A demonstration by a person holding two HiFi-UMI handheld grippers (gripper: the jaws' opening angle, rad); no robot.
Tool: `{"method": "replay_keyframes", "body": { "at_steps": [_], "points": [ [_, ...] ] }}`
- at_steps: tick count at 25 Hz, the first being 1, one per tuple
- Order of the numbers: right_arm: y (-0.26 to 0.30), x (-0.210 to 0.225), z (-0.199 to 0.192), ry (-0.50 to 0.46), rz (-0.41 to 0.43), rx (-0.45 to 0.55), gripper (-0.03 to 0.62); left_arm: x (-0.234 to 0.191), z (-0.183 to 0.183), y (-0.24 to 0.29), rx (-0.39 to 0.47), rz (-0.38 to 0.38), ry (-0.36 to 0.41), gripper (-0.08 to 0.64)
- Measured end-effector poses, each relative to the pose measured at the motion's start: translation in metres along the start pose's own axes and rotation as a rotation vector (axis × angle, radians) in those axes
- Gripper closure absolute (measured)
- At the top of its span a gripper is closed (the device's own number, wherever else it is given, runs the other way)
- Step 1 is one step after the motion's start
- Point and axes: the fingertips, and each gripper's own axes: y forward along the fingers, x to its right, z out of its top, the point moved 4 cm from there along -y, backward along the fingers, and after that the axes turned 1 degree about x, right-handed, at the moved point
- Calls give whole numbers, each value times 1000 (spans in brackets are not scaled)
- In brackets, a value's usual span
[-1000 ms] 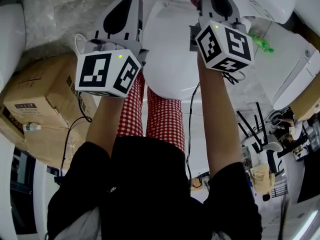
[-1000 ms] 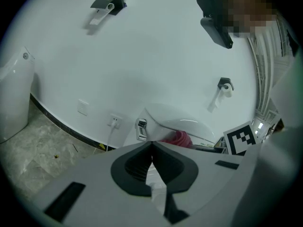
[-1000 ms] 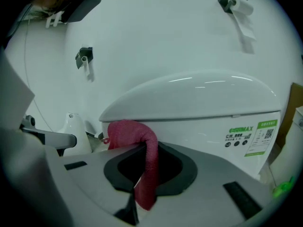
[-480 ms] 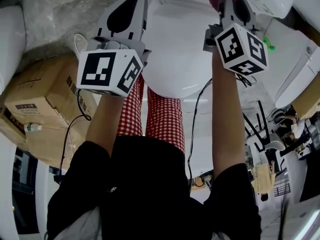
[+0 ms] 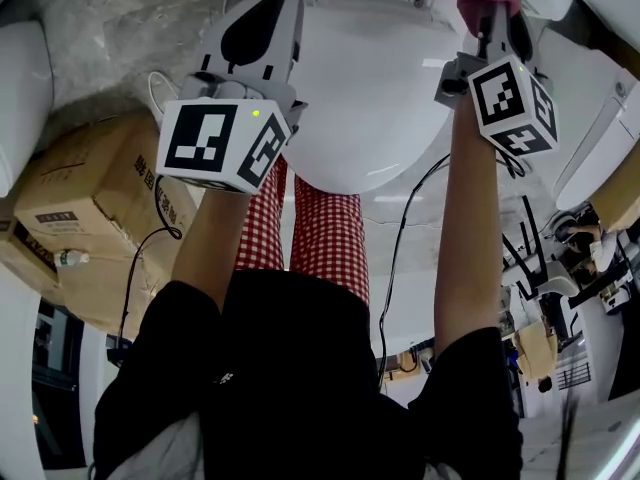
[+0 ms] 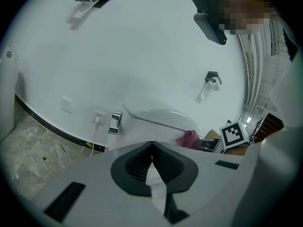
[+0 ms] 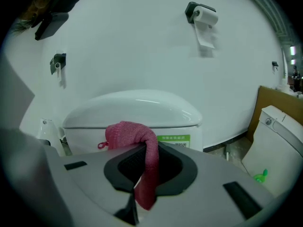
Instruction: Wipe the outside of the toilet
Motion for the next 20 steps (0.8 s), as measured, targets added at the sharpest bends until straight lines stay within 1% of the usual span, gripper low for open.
{"method": "replay_keyframes", "body": {
  "at_steps": [2, 6, 15, 18, 20],
  "points": [
    [-2, 8, 1, 6, -14, -1, 537, 3, 1, 1, 15, -4, -6, 551],
    [-6, 19, 3, 12, -35, 0, 537, 8, 4, 5, 18, -16, 1, 551],
    [-10, 35, 4, 37, -51, -6, 537, 14, 0, 8, -2, -19, 12, 551],
    [-13, 41, 4, 50, -73, 1, 537, 15, 0, 8, -2, -22, 17, 551],
    [-15, 45, 5, 38, -89, 6, 537, 16, 0, 8, -1, -22, 18, 551]
  ]
}}
